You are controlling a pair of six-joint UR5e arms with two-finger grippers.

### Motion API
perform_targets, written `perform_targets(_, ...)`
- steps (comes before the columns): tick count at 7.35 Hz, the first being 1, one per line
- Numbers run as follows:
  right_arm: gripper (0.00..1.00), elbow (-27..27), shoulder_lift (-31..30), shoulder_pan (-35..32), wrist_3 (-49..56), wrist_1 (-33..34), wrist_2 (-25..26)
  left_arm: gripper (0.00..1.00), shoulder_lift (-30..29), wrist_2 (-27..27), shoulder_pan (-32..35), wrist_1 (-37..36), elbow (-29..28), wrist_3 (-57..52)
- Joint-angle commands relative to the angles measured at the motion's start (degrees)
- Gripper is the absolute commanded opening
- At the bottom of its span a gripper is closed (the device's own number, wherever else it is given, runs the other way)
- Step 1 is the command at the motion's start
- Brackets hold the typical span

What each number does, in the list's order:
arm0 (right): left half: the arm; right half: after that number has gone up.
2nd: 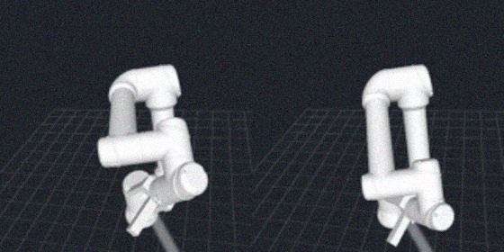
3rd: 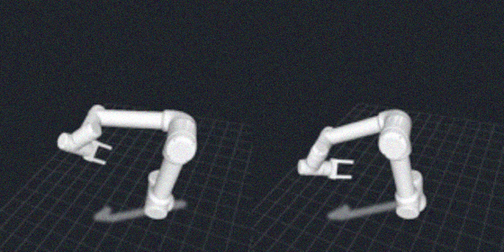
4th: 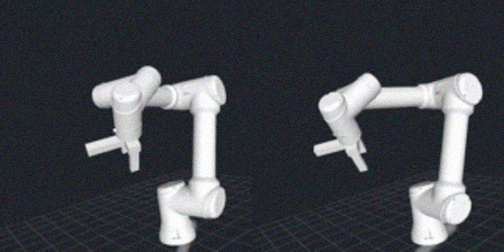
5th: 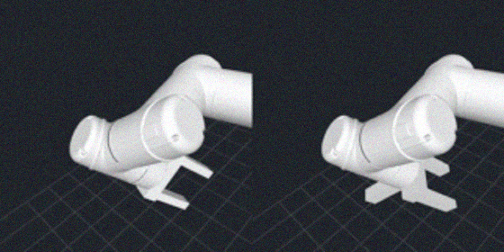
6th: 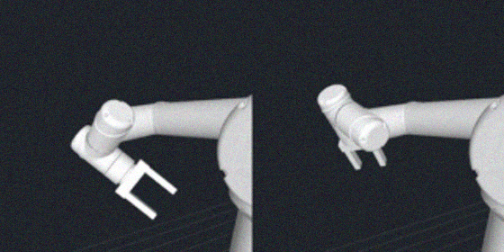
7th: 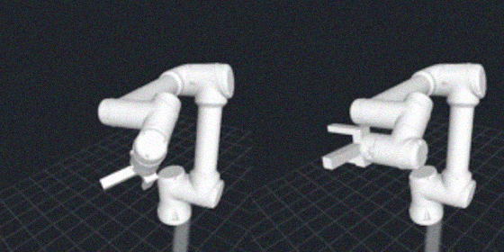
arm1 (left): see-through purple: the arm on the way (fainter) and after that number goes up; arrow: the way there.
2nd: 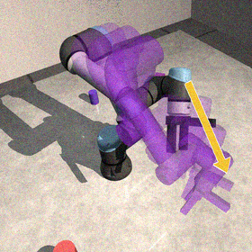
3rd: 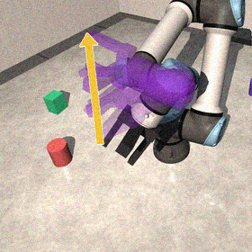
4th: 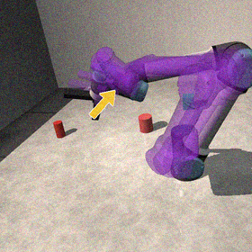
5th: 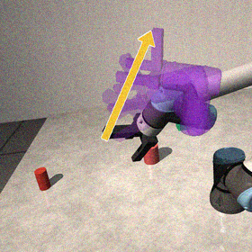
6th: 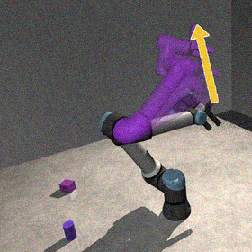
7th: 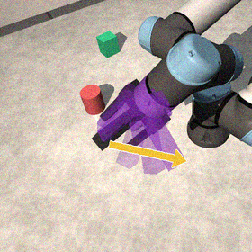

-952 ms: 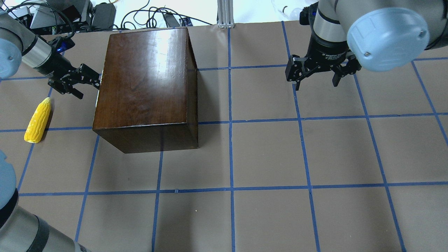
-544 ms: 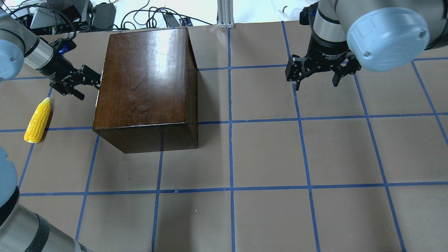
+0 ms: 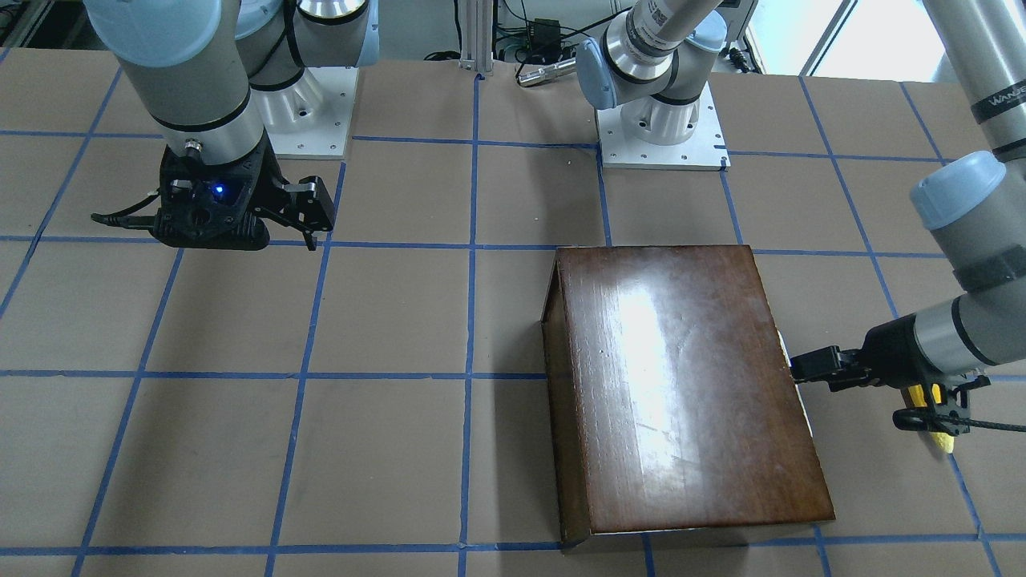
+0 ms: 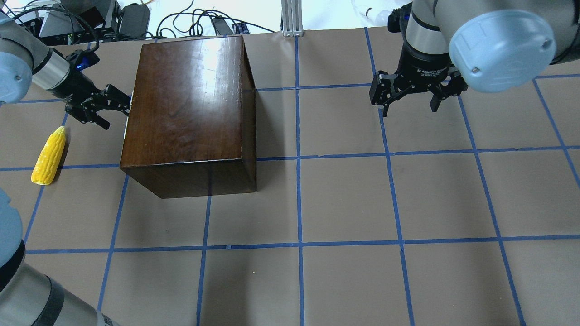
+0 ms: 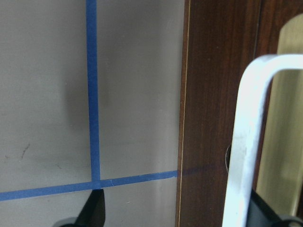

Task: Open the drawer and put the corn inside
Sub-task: 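Pull the drawer handle outward with the left gripper to open the drawer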

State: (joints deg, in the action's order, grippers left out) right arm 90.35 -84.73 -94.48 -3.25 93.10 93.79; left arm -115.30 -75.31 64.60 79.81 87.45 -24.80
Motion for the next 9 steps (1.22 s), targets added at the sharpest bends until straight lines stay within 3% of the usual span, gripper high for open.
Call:
perform_targets(1, 1.00, 0.00, 0.00, 0.00, 0.00, -0.02, -0.01, 1.00, -0.36, -0.01, 0.00, -1.76, 0.09, -0.34)
perform_targets(9, 1.00, 0.00, 0.00, 0.00, 0.00, -0.02, 0.08, 1.00, -1.06, -0.45, -1.75, -3.79, -0.70, -0.60)
